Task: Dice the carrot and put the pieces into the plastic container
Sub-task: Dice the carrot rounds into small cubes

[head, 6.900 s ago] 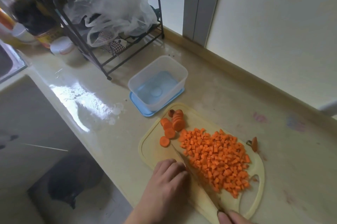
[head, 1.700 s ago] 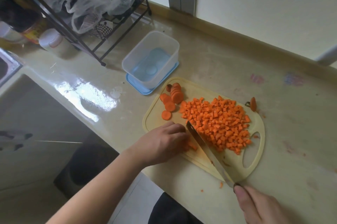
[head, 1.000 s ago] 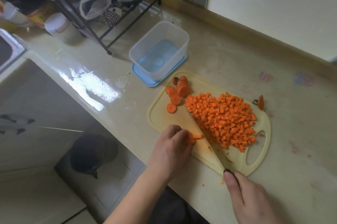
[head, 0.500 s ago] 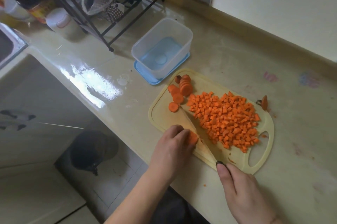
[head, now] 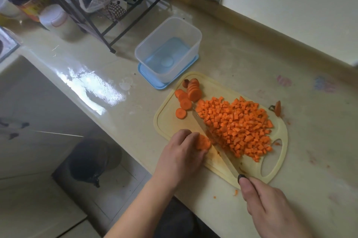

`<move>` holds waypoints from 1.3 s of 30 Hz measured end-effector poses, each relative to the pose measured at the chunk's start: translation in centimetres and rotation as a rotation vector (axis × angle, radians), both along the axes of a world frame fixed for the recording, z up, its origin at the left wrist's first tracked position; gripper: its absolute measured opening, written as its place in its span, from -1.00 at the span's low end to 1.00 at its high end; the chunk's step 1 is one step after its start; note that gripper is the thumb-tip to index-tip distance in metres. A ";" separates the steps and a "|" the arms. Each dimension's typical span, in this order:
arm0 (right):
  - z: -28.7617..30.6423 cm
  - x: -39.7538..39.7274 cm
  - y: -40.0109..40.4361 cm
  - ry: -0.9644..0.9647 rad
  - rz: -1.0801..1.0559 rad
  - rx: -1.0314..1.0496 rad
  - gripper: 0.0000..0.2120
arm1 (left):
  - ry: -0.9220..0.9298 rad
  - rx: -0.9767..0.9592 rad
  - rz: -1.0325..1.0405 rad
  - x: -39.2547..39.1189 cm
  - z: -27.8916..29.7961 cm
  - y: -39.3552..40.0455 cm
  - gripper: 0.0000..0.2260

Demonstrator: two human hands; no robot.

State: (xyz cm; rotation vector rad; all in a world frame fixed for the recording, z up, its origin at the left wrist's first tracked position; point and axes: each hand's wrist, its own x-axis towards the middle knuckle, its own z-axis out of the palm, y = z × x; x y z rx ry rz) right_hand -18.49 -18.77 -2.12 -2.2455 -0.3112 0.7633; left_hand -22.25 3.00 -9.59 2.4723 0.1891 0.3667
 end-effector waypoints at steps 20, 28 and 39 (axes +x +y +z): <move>-1.6 1.8 0.6 -0.101 0.077 -0.001 -0.36 | -0.196 0.063 -0.283 -0.1 -2.3 0.8 -0.80; -1.3 0.3 -0.7 -0.046 0.106 -0.054 -0.21 | -0.171 0.051 -0.288 -0.2 -2.6 0.8 -0.82; -1.6 1.3 1.3 -0.101 0.106 -0.024 -0.41 | -0.184 0.052 -0.293 -0.1 -2.3 0.8 -0.85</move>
